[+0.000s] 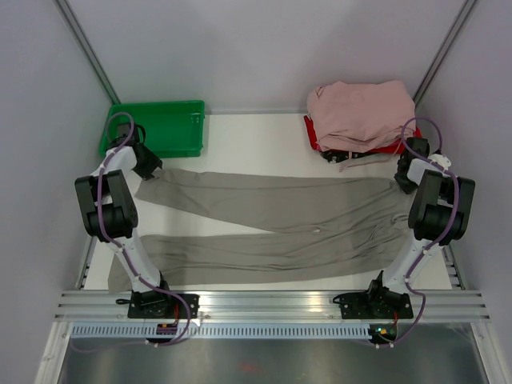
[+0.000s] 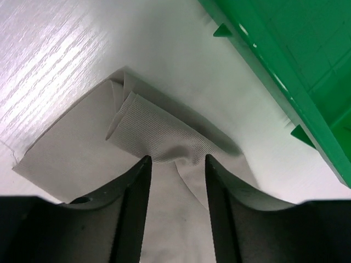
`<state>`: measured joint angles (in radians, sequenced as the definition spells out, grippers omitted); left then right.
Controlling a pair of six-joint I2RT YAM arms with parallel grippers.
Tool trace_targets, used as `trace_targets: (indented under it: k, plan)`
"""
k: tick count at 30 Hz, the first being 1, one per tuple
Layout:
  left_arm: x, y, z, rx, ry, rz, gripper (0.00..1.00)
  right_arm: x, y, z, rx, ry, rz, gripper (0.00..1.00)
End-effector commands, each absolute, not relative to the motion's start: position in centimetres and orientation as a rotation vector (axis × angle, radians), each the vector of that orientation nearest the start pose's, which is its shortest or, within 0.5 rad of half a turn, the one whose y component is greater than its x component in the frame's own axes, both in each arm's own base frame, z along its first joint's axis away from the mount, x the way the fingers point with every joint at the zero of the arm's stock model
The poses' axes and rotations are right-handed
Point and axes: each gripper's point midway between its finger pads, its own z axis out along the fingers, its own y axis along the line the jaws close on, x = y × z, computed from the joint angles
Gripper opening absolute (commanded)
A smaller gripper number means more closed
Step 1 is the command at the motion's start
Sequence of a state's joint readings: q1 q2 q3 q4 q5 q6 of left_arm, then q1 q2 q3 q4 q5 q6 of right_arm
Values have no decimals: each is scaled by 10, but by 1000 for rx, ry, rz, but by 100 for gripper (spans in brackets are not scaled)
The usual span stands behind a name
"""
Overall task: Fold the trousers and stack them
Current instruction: Flatten the trousers out
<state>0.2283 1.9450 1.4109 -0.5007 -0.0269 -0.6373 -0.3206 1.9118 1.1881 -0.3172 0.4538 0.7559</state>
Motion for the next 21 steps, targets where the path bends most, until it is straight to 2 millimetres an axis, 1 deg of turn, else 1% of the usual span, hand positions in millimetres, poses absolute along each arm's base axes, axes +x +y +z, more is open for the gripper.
trace_targets:
  k: [1,3,4,5,7,11,14,16,18,19,21]
  plan:
    - [442,83,80,-1133,2309,-99,51,392,-188,44,1415,2016,-432,37]
    - [439,84,85,-1131,2297,-98,56,391,-188,44,1416,2018,-432,37]
    - [438,84,86,-1131,2295,-95,60,392,-188,45,1413,2016,-432,37]
    - [436,85,86,-1132,2292,-87,61,393,-188,45,1416,2015,-427,37]
    - [436,86,90,-1129,2281,-84,61,395,-187,45,1414,2016,-422,37]
    - [435,82,82,-1153,2297,-105,61,398,-186,45,1411,2021,-417,37]
    - [436,79,85,-1179,2276,-130,61,397,-187,46,1406,2019,-426,37]
    - [435,81,90,-1195,2260,-117,63,397,-187,46,1405,2020,-427,37]
    - [432,85,96,-1209,2243,-89,71,396,-186,46,1407,2023,-426,37]
    - [430,90,102,-1214,2220,-53,72,396,-186,45,1409,2024,-424,37]
    - [429,96,111,-1216,2189,-26,77,396,-186,44,1409,2025,-425,37]
